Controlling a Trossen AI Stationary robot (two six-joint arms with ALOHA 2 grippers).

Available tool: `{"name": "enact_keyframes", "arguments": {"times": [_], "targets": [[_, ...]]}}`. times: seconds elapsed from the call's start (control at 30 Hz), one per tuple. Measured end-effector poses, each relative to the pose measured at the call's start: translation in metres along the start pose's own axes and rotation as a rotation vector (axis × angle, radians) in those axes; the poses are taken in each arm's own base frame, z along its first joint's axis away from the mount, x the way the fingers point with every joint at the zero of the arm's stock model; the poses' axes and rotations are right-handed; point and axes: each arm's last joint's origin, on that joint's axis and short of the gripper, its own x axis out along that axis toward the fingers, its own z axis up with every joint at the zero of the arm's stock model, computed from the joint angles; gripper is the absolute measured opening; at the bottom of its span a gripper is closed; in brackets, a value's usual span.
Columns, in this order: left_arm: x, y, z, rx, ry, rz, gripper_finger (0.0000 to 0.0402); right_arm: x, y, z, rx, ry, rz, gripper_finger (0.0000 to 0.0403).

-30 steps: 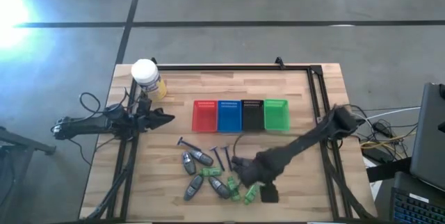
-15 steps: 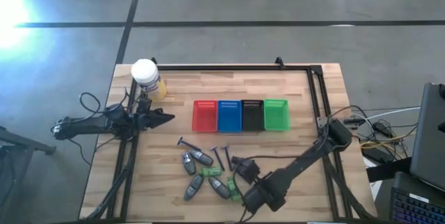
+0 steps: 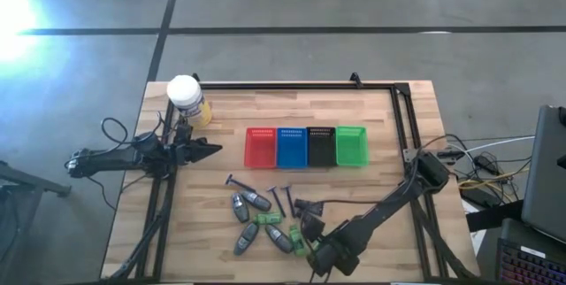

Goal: Pick & Place Travel size toiletries
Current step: Put the shampoo into the black basket

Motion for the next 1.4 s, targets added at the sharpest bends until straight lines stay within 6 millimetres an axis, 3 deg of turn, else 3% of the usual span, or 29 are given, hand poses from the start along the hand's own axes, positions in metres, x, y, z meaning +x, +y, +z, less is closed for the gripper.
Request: {"name": "enact_keyframes", "arguments": {"times": [0.2,0.4,0.57,0.97,1.07,1.2,1.4], "targets": [[0.0,0.001,0.0,0.005,0.004,0.006,0.0168,0.008,-0.013,0.001,0.05,-0.034,0.099,0.0314],[0.0,0.001,-0.001,0.005,0.006,0.009,0.0168,0.027,-0.025,-0.006,0.078,0.015,0.104,0.0287],[0.0,0.001,-0.001,0.005,0.007,0.009,0.0168,0.03,-0.028,-0.006,0.101,0.021,0.118,0.0262],[0.0,0.001,-0.001,0.005,0.007,0.009,0.0168,0.024,-0.028,-0.008,0.253,0.039,0.13,0.0142],[0.0,0.001,-0.001,0.005,0.007,0.009,0.0168,0.01,-0.028,-0.009,0.327,0.039,0.125,0.0126],[0.0,0.001,-0.001,-0.008,0.007,0.009,0.0168,-0.024,-0.03,-0.014,0.478,0.05,0.081,0.0131],[0.0,0.001,-0.001,-0.018,0.006,0.008,0.0168,-0.087,-0.038,-0.039,0.972,0.007,-0.073,0.0139]]}}
